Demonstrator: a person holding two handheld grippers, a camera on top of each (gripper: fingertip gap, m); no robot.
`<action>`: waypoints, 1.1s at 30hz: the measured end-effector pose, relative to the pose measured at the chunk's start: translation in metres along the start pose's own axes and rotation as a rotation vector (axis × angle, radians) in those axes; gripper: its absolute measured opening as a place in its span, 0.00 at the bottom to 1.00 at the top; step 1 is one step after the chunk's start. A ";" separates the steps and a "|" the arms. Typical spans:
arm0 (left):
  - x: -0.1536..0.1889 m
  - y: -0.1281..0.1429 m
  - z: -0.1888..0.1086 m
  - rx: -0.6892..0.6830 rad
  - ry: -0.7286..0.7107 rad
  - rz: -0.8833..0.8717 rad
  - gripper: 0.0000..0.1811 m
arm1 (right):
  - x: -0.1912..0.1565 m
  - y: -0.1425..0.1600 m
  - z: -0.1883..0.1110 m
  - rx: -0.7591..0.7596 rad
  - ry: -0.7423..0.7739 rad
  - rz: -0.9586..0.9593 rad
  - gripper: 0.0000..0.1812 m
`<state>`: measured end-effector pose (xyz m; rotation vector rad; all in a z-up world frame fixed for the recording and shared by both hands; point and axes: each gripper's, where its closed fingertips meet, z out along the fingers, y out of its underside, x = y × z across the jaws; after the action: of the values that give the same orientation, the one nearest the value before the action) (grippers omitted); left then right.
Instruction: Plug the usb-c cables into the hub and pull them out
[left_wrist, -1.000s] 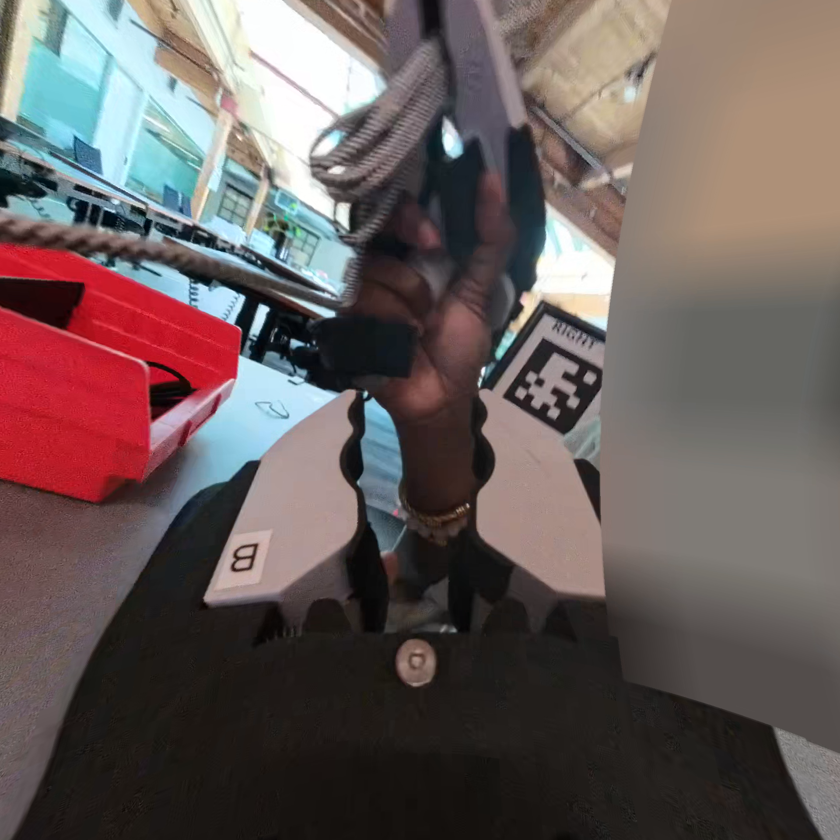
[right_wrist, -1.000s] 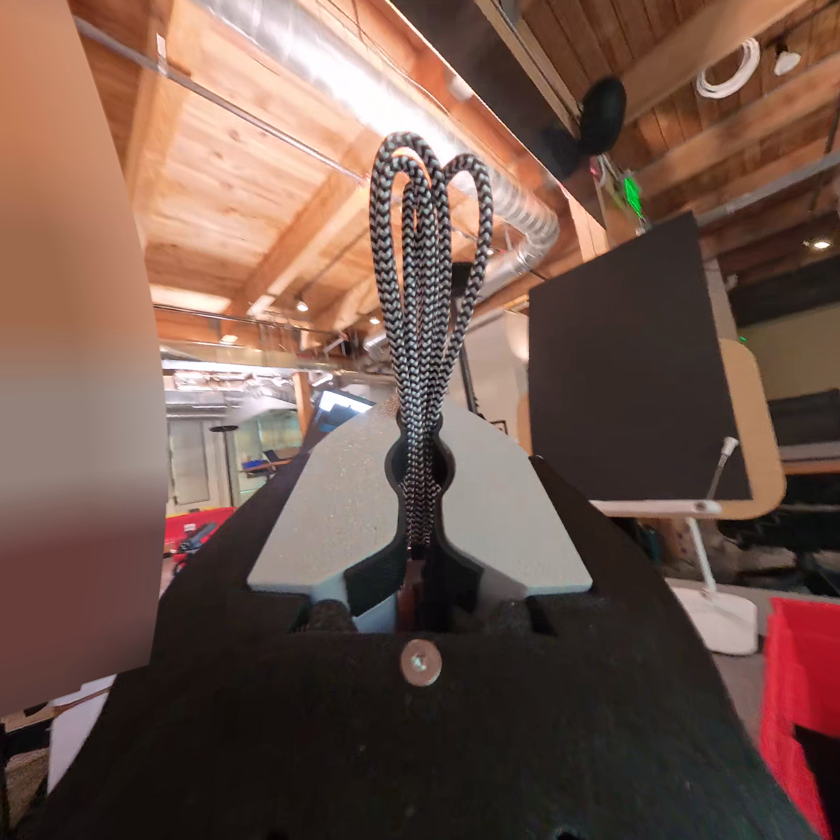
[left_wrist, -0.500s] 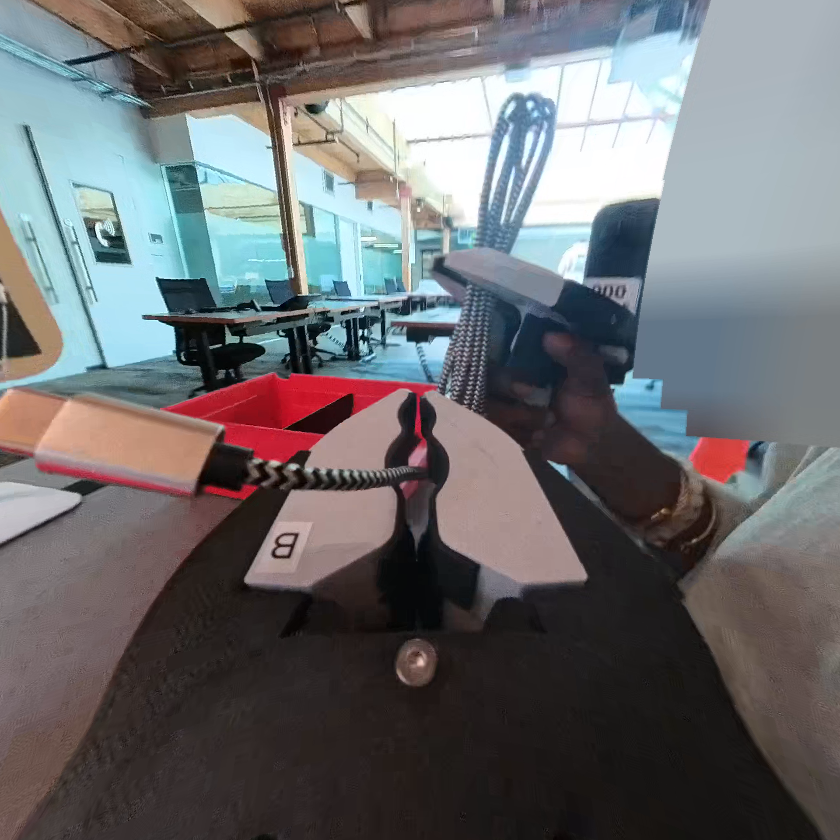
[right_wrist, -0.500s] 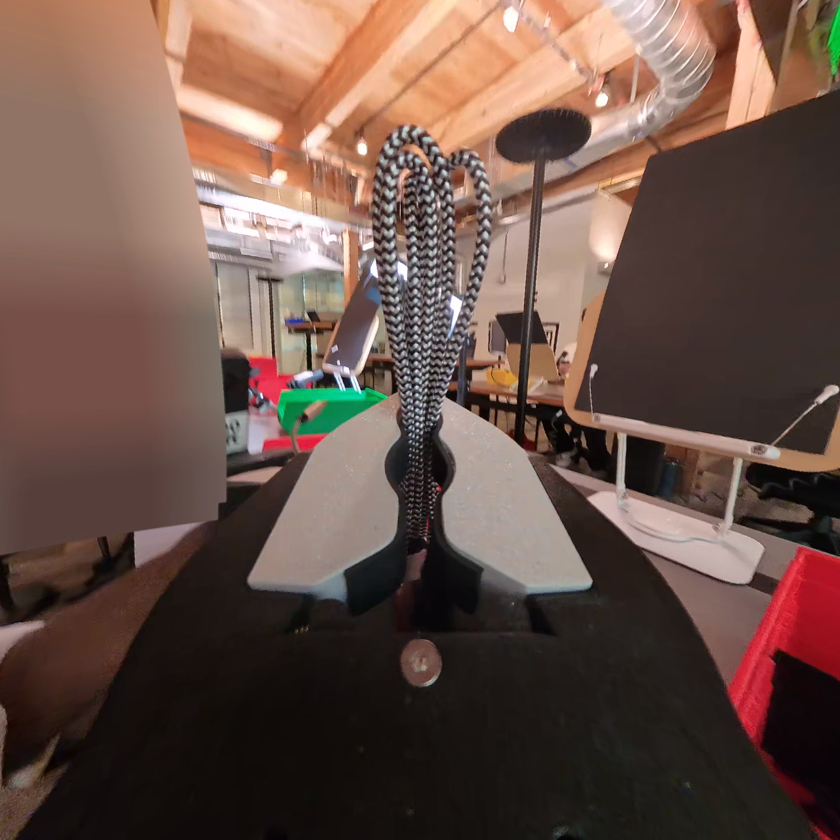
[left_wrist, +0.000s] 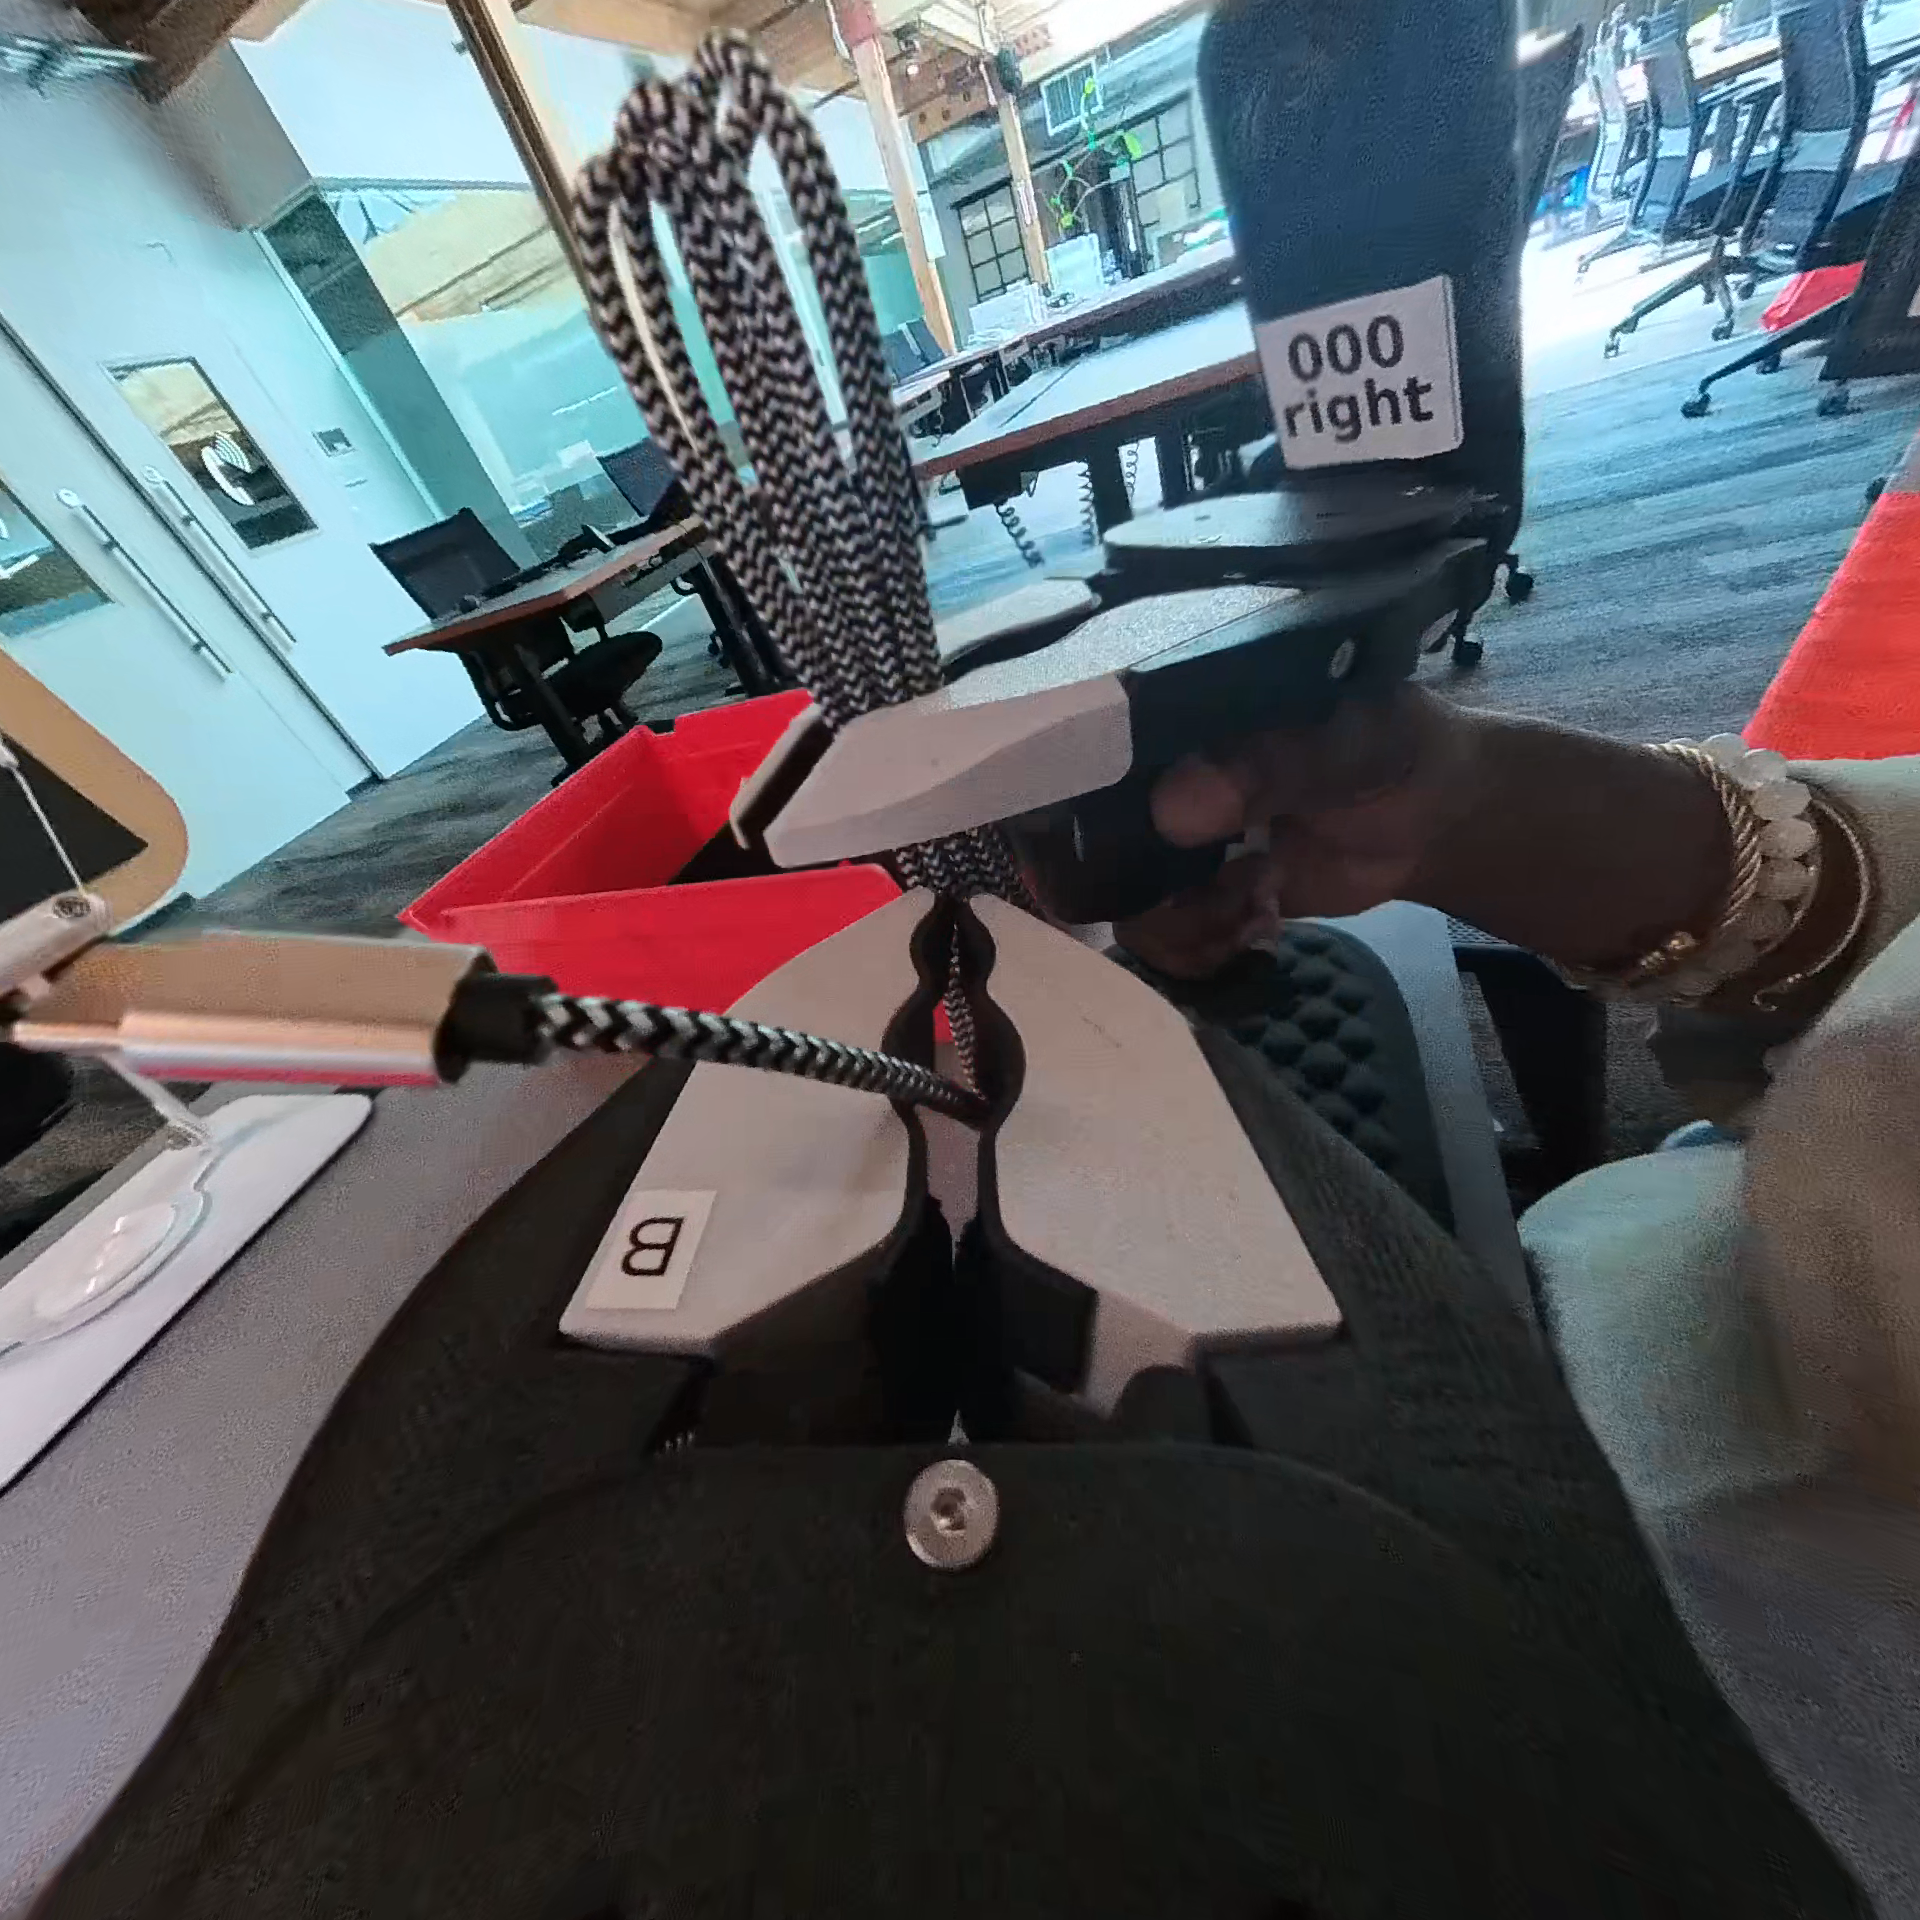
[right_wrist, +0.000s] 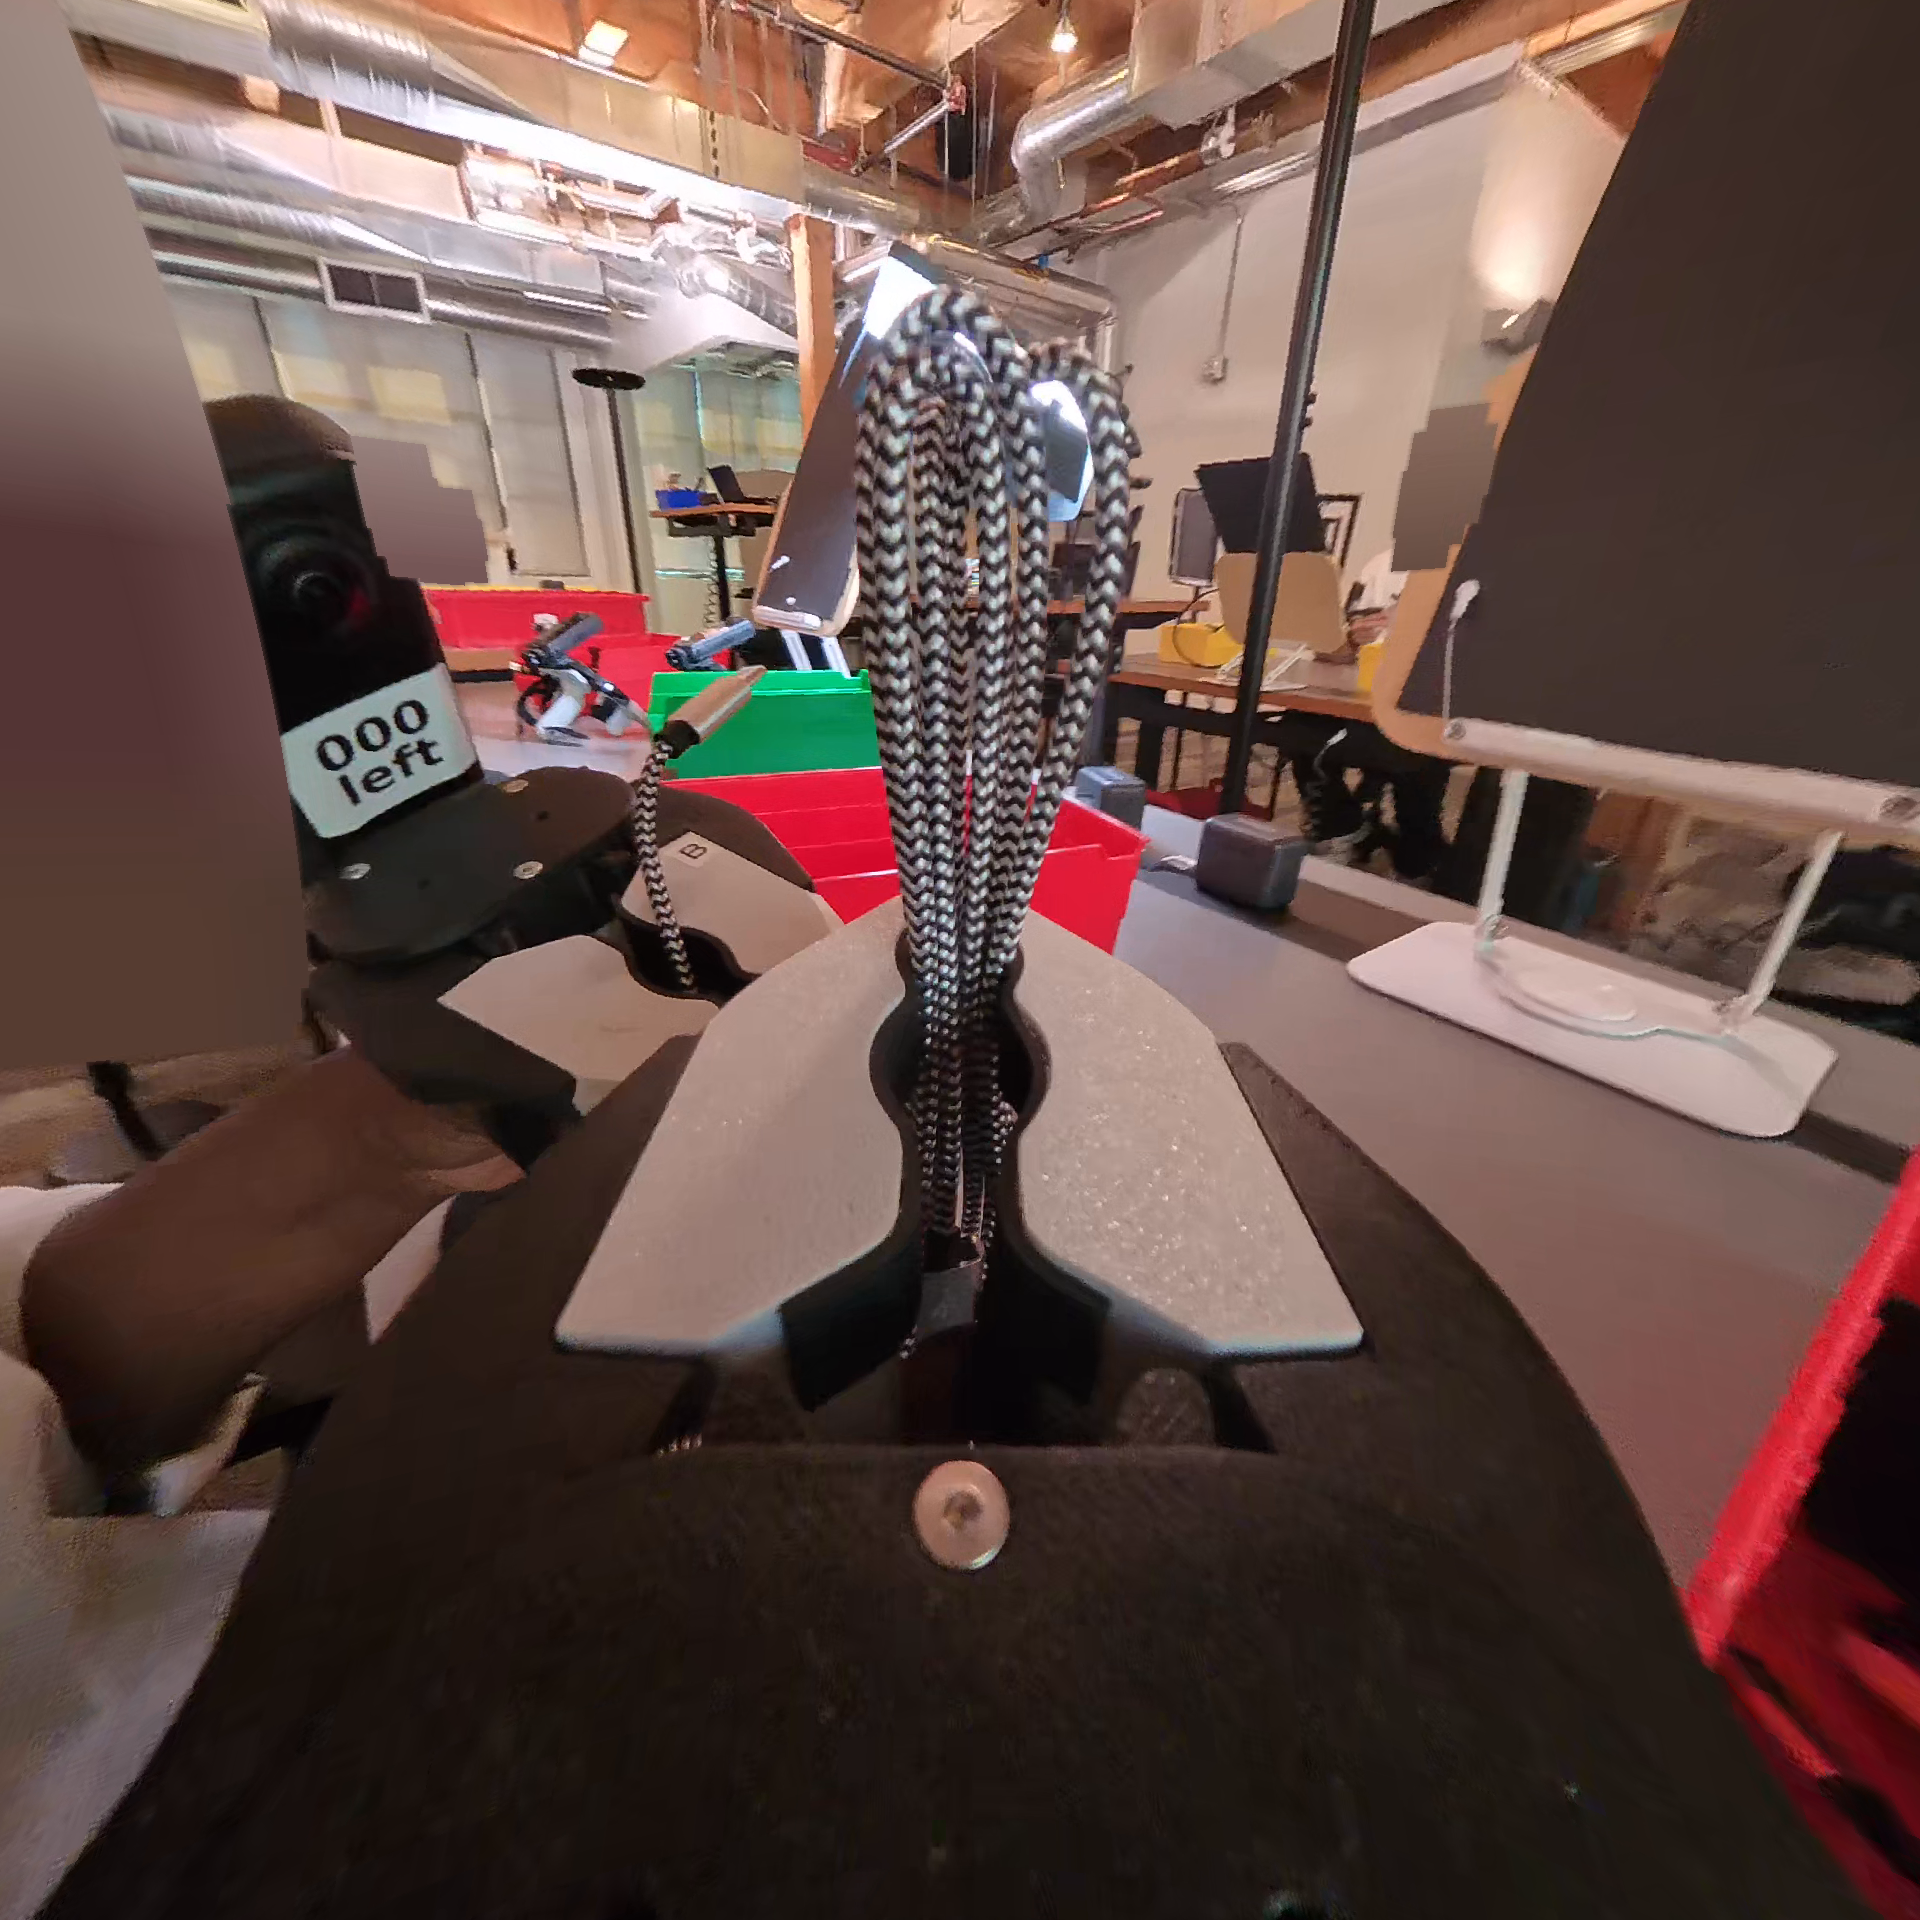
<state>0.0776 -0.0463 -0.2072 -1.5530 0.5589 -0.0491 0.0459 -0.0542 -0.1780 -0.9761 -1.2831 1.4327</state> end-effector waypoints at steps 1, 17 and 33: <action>0.001 0.003 0.000 -0.009 0.008 -0.006 0.00 | 0.000 0.003 0.000 -0.003 -0.013 0.029 0.05; 0.017 0.041 -0.009 -0.236 0.150 -0.031 0.00 | -0.035 0.024 0.008 -0.045 -0.257 0.088 0.18; 0.031 0.075 -0.007 -0.484 0.220 -0.129 0.03 | -0.056 0.052 0.026 -0.316 -0.241 -0.159 0.12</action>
<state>0.0781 -0.0612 -0.2874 -2.0711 0.6764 -0.1965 0.0268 -0.1147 -0.2278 -0.8987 -1.7649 1.2757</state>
